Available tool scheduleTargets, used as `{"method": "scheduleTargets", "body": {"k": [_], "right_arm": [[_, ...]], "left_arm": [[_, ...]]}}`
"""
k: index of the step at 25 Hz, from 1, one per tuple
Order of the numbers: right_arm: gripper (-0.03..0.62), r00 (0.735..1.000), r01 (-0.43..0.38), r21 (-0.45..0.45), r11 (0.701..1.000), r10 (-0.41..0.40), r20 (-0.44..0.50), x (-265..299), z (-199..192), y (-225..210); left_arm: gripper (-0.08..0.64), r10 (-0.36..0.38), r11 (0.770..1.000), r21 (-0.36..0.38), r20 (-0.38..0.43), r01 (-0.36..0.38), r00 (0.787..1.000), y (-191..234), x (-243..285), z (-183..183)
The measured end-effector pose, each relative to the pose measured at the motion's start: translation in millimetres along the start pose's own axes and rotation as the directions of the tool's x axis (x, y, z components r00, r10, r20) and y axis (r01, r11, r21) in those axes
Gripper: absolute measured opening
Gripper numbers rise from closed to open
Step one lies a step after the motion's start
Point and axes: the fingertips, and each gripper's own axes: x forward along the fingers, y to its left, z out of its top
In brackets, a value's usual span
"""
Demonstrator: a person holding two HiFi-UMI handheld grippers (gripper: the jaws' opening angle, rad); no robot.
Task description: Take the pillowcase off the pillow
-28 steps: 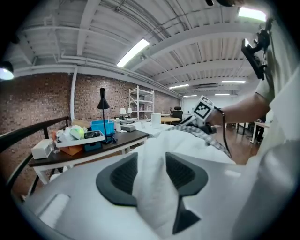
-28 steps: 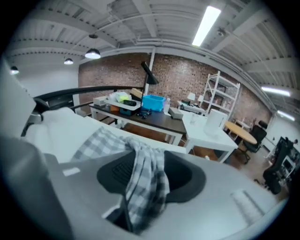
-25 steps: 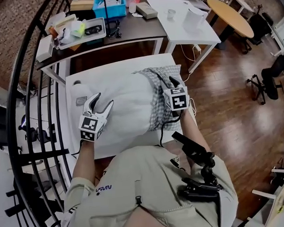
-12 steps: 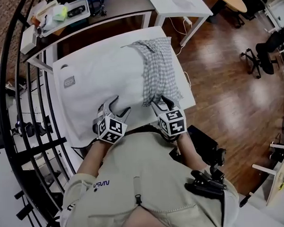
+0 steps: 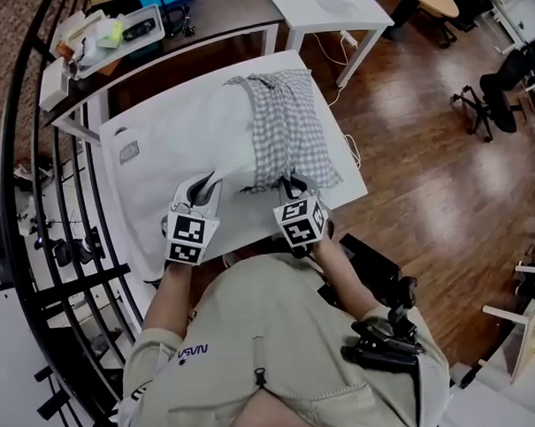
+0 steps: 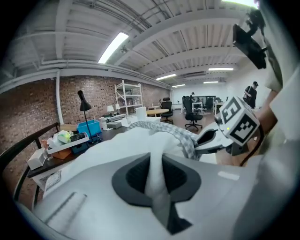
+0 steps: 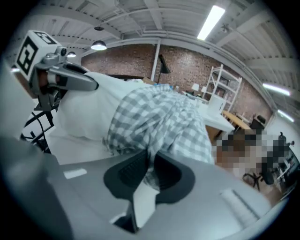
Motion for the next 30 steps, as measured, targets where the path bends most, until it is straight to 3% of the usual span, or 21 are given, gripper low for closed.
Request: {"method": "scheduleTargets", "body": {"k": [5, 10, 12, 16, 20, 23, 26, 28, 30], "right_arm": [[0.025, 0.981, 0.184, -0.044, 0.982, -0.181, 0.07, -30, 16, -62], [0.02, 0.942, 0.329, -0.005, 0.944, -0.328, -0.072, -26, -45, -137], [0.018, 0.939, 0.319, 0.017, 0.948, -0.313, -0.142, -16, -76, -151], [0.018, 0.961, 0.188, 0.03, 0.982, -0.177, -0.212, 8, -111, -131], [0.034, 0.966, 0.144, 0.11, 0.984, -0.116, -0.231, 14, -128, -119], [0.083, 0.977, 0.157, 0.201, 0.967, -0.122, -0.174, -2, -121, -131], [0.083, 0.982, 0.186, 0.26, 0.948, -0.171, -0.077, -27, -102, -156], [0.083, 0.982, 0.18, 0.291, 0.94, -0.19, 0.004, -40, -77, -167], [0.083, 0.98, 0.143, 0.313, 0.939, -0.178, 0.085, -45, -48, -170]], "left_arm": [[0.034, 0.046, 0.994, -0.103, 0.096, -0.036, 0.994, 44, -18, 26], [0.028, 0.05, 0.977, -0.212, 0.093, -0.03, 0.994, 47, -32, 7], [0.028, 0.036, 0.971, -0.239, 0.078, -0.017, 0.996, 43, -38, -5], [0.038, -0.097, 0.978, -0.185, -0.013, 0.093, 0.995, 4, -27, -34], [0.125, -0.163, 0.971, -0.186, -0.062, 0.149, 0.985, -23, -23, -54], [0.202, -0.213, 0.969, -0.141, -0.063, 0.203, 0.975, -37, -36, -33], [0.206, -0.273, 0.958, -0.09, 0.017, 0.274, 0.962, -48, -50, 11], [0.206, -0.265, 0.96, -0.066, 0.095, 0.272, 0.96, -41, -49, 42], [0.206, -0.218, 0.974, -0.028, 0.121, 0.223, 0.968, -22, -33, 60]]}}
